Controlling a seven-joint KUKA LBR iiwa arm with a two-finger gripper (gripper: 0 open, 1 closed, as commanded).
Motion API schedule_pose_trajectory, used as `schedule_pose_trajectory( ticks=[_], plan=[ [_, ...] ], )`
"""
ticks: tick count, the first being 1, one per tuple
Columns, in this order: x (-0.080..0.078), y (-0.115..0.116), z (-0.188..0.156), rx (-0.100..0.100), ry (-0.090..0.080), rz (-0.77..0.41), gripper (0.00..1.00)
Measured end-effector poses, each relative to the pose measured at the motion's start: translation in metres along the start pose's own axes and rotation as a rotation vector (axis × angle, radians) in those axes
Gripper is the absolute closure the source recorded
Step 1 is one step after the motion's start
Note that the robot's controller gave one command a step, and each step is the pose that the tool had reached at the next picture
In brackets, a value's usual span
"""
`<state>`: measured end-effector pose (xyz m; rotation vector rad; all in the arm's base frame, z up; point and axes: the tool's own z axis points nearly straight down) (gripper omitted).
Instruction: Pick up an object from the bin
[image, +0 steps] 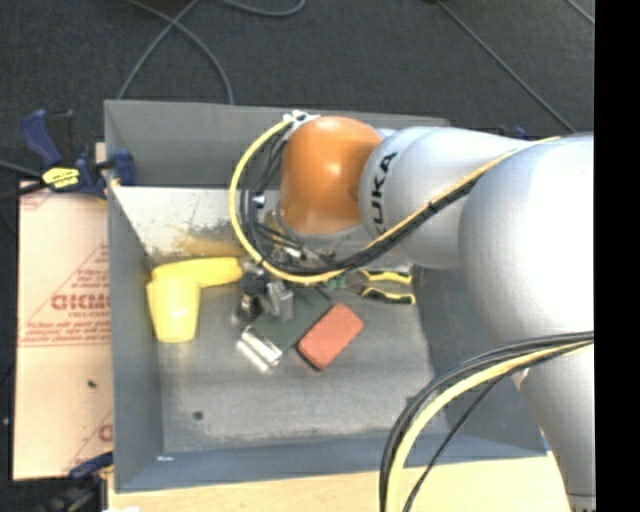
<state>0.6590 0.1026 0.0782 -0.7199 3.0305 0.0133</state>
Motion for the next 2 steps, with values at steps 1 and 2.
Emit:
schedule_pose_trajectory(
  ticks=[1, 2],
  plan=[
    [-0.003, -0.001, -0.057, 0.001, -0.006, 0.005, 1.00],
    [-0.002, 0.000, -0.083, -0.001, -0.004, 0.008, 1.00]
  ],
)
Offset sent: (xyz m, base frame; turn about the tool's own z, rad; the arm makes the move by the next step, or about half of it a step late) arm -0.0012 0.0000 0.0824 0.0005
